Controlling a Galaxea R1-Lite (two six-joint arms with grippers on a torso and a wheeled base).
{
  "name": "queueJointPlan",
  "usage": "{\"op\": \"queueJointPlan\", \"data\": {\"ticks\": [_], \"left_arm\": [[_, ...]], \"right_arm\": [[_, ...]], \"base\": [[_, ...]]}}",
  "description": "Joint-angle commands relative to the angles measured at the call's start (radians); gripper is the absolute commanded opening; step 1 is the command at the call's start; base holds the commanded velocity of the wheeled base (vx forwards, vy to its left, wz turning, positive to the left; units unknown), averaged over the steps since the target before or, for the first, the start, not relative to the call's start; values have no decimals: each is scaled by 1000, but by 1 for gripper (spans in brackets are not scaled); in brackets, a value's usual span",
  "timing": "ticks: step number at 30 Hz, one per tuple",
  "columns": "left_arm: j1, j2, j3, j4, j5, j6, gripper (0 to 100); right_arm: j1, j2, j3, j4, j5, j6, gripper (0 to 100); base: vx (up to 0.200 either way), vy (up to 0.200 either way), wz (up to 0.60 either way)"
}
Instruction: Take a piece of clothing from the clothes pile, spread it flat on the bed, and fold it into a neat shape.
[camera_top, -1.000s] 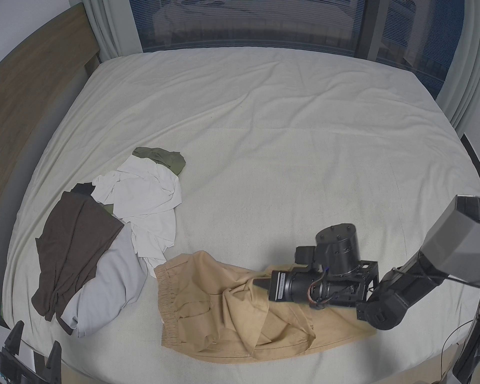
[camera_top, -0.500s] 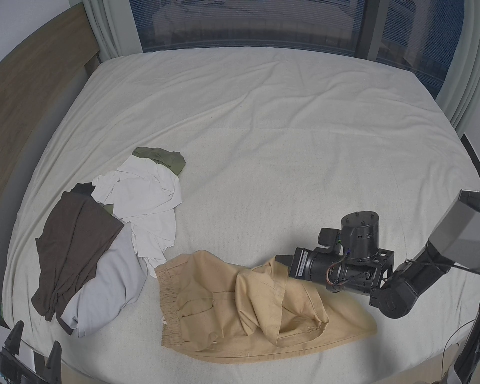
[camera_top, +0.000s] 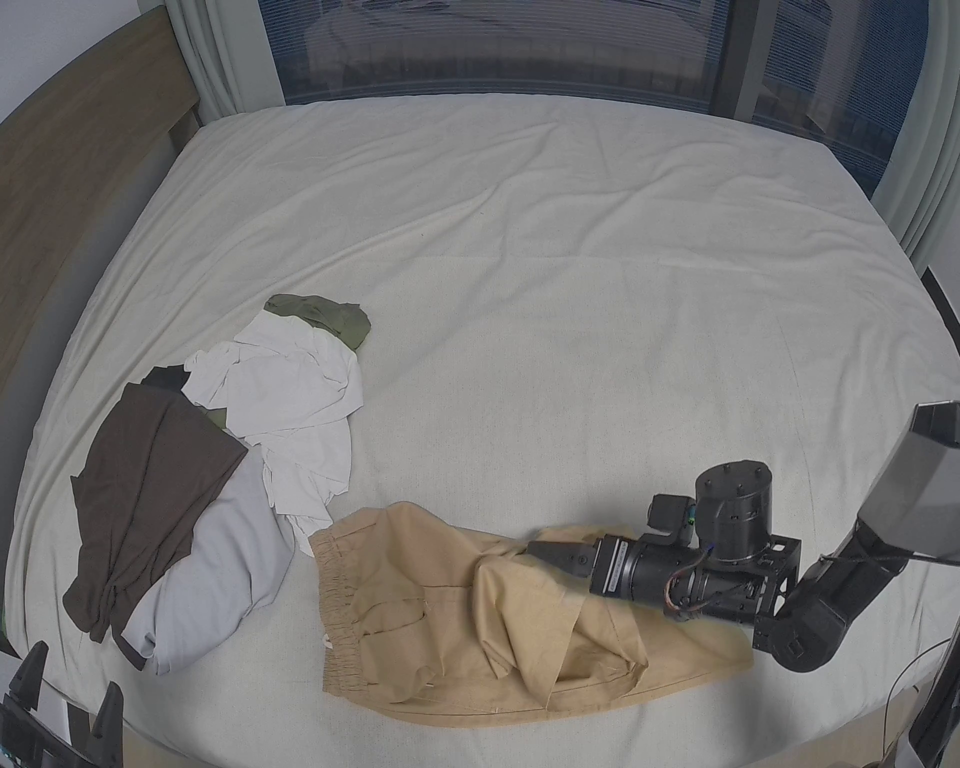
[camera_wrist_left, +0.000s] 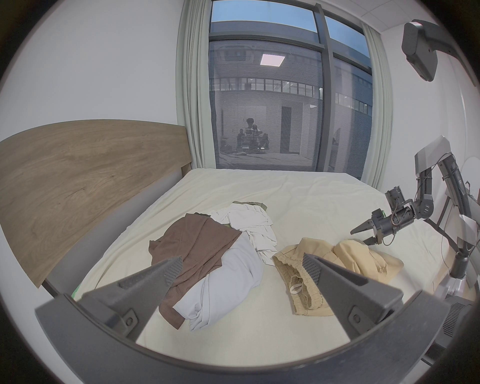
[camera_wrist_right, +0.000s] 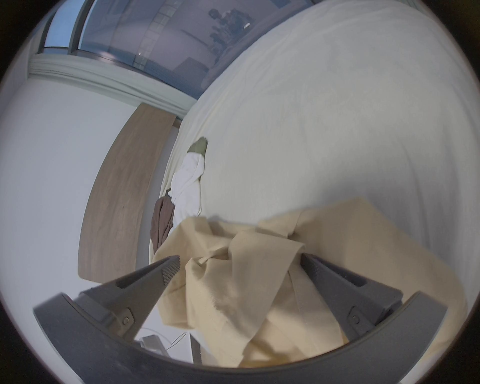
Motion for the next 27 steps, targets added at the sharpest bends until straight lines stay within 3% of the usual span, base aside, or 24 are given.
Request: {"op": "queueJointPlan", "data": {"ticks": [1,6,14,21,27], "left_arm": [[0,-16,18,-1,0,-1,100],[0,-16,18,-1,0,-1,100],[0,-16,18,-1,0,-1,100],[0,-16,18,-1,0,-1,100],[0,-16,18,-1,0,-1,100]], "right_arm": [[25,-14,9,0,1,22,100],[67,-15,-4,0,1,58,100],[53,-57,36,30,-5,28,100],[67,-177,90,156,-5,-13,100],[127,-262,62,309,-2,-13,100]], "base": [[0,0,0],[0,0,0],[0,0,0],[0,0,0],[0,0,0]]}}
